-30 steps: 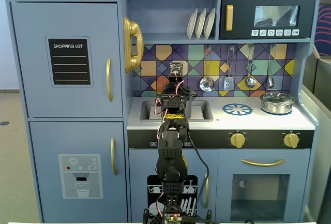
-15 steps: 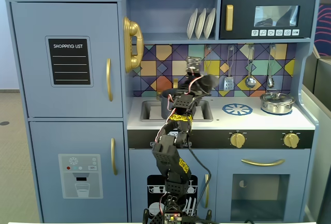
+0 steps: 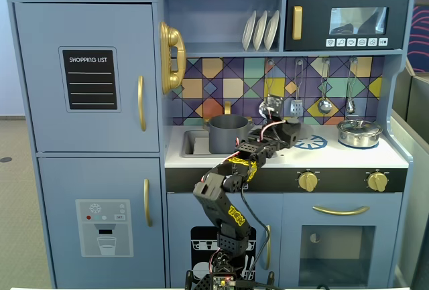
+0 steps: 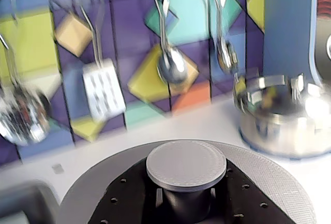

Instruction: Take off the lid from the gray recipient and place it on the counter

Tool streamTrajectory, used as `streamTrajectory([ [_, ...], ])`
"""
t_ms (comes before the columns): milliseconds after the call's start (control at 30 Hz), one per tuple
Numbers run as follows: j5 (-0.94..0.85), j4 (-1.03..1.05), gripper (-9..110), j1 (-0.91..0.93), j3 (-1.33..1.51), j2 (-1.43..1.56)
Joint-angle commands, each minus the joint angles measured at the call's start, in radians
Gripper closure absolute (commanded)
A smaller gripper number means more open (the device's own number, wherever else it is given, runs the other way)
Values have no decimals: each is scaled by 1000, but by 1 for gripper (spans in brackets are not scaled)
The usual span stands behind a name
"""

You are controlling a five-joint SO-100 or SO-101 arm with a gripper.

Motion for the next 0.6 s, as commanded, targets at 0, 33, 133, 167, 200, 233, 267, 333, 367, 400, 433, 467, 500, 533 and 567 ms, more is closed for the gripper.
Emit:
streamTrajectory([
  [0, 5, -103, 102, 20, -17, -58],
  [33, 3, -118, 102, 20, -17, -78],
  [133, -3, -156, 102, 20, -20, -137],
  [167, -5, -172, 102, 20, -20, -155],
  [200, -5, -186, 102, 20, -21, -175],
  [233, -5, -195, 102, 18, -25, -193],
  [267, -5, -210, 102, 14, -26, -209],
  [333, -11, -238, 102, 8, -23, -238],
  [367, -18, -245, 102, 6, -17, -249],
  [400, -20, -259, 102, 6, -11, -261],
  [433, -20, -273, 102, 5, -6, -276],
  [467, -21, -281, 102, 5, -3, -288],
  [500, -23, -290, 102, 6, 0, -299],
  [533, -23, -298, 102, 6, 0, -310],
  [567, -28, -305, 102, 6, 0, -321],
])
